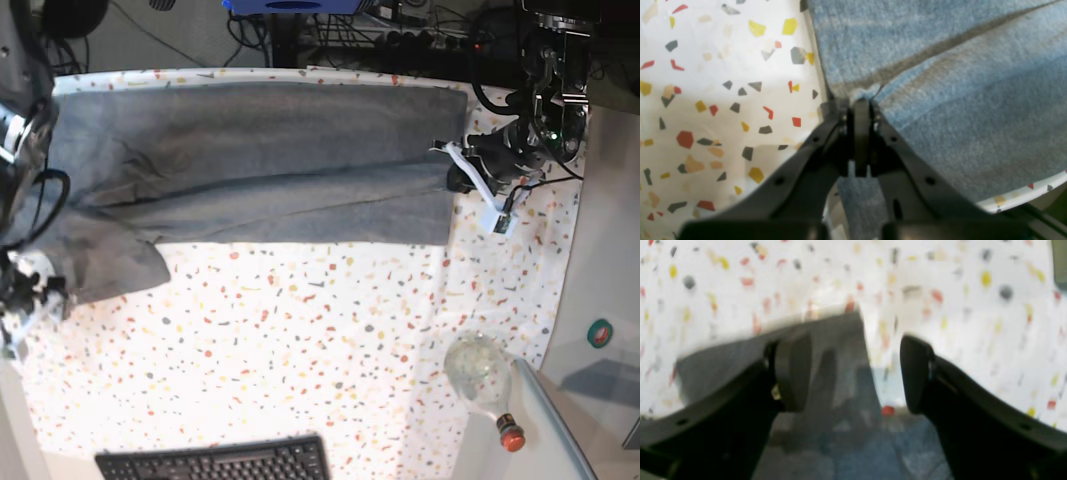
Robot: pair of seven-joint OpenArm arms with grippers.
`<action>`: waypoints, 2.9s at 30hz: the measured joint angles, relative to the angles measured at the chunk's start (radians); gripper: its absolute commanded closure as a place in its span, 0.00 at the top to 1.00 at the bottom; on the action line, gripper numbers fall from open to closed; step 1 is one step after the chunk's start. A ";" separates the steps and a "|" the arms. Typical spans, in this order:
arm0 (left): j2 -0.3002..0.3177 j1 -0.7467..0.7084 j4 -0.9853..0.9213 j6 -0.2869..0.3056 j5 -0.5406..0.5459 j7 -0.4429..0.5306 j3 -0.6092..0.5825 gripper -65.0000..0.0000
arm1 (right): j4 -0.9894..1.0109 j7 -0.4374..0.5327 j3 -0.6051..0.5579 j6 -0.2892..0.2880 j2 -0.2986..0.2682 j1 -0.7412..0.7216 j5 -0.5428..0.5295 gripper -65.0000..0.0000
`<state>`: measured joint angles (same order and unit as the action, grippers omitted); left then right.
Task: Layout the t-shirt on the table in an organized manner, then fold the t-shirt properly
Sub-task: 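Grasp the shirt end with the right gripper and smooth it flat, then grasp the shirt end with the left gripper and lift it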
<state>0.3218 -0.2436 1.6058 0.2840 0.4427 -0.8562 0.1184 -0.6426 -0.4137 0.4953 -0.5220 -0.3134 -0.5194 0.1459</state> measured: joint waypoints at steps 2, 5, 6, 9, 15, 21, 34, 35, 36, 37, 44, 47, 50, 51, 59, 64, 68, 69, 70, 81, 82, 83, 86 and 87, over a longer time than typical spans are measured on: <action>-0.002 0.000 0.000 -0.006 -0.003 0.001 0.000 0.00 | 0.134 0.119 -0.058 0.088 -0.003 -0.053 0.026 0.62; -0.002 -0.003 0.000 -0.006 0.000 -0.001 -0.002 0.00 | 0.279 0.207 -0.093 0.229 -0.005 -0.081 0.079 0.63; 0.000 -0.003 -0.001 -0.006 0.000 -0.001 -0.002 0.00 | 0.316 0.232 -0.097 0.244 -0.009 -0.080 0.084 0.63; -0.002 -0.003 -0.001 -0.006 0.000 -0.001 -0.002 0.00 | 0.376 0.266 -0.097 0.246 -0.017 -0.072 0.087 0.63; -0.003 -0.003 0.000 -0.006 0.000 -0.001 -0.002 0.00 | 0.383 0.283 -0.097 0.246 -0.005 -0.077 0.086 0.62; -0.003 -0.003 0.000 -0.006 0.000 -0.001 -0.002 0.00 | 0.398 0.293 -0.095 0.246 -0.003 -0.065 0.076 0.15; -0.006 0.002 0.002 -0.006 0.001 0.000 -0.001 0.00 | 0.209 0.199 -0.089 0.243 0.034 0.011 0.079 0.00; -0.006 0.000 0.002 -0.006 0.001 -0.001 0.000 0.00 | 0.135 0.174 -0.089 0.245 0.047 0.047 0.085 0.00; -0.006 -0.002 0.002 -0.006 0.001 0.000 0.001 0.00 | 0.053 0.143 -0.089 0.245 0.061 0.085 0.080 0.00; -0.006 -0.002 0.002 -0.006 0.004 -0.001 0.003 0.10 | -0.041 0.098 -0.089 0.244 0.079 0.126 0.084 0.00; -0.006 0.007 0.005 -0.006 0.004 -0.001 0.008 0.82 | -0.661 -0.163 -0.089 0.161 0.184 0.373 0.078 0.00; -0.005 0.003 0.034 -0.006 0.000 -0.002 0.010 0.95 | -0.847 -0.264 -0.092 0.102 0.233 0.463 0.077 0.00; -0.002 0.007 0.076 -0.007 0.000 -0.001 0.010 0.97 | -1.027 -0.362 -0.092 0.097 0.246 0.550 0.075 0.00; 0.000 0.005 0.093 -0.006 0.000 -0.001 0.011 0.97 | -1.068 -0.364 -0.089 0.102 0.245 0.576 0.080 0.00; 0.000 -0.003 0.147 -0.006 -0.004 -0.002 0.011 0.97 | -1.197 -0.379 -0.070 0.103 0.334 0.758 0.069 0.00; 0.003 -0.003 0.147 0.001 0.009 -0.002 0.059 0.97 | -1.194 -0.394 0.038 0.104 0.441 0.806 0.078 0.00; 0.011 -0.003 0.145 -0.013 0.000 -0.002 0.169 0.96 | -1.151 -0.377 0.042 0.106 0.438 0.808 0.070 0.00; 0.012 -0.004 0.145 -0.010 0.002 -0.002 0.192 0.94 | -1.141 -0.380 0.043 0.106 0.442 0.811 0.071 0.00; 0.011 -0.003 0.143 -0.009 0.000 -0.005 0.216 0.89 | -1.139 -0.401 0.046 0.106 0.449 0.812 0.072 0.00; 0.005 -0.049 0.111 -0.006 0.000 -0.005 0.358 0.00 | -1.241 -0.473 0.048 0.105 0.446 0.856 -0.129 0.51; 0.005 -0.061 0.111 -0.006 0.002 -0.005 0.352 0.00 | -1.240 -0.440 0.051 0.106 0.447 0.858 -0.124 0.51; 0.002 -0.068 0.111 -0.006 0.005 -0.005 0.351 0.00 | -1.237 -0.397 0.064 0.106 0.447 0.858 -0.130 0.51; -0.015 -0.085 0.112 0.025 0.003 -0.001 0.345 0.00 | -1.236 -0.357 0.097 0.106 0.446 0.852 -0.126 0.44; -0.020 -0.092 0.111 0.067 0.003 0.002 0.348 0.00 | -1.233 -0.356 0.104 0.106 0.446 0.850 -0.123 0.38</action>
<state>0.3019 -0.3355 1.7172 0.3508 0.4454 -0.8547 0.4664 -1.8759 -0.7700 0.5995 -0.4156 0.1326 0.3309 0.0231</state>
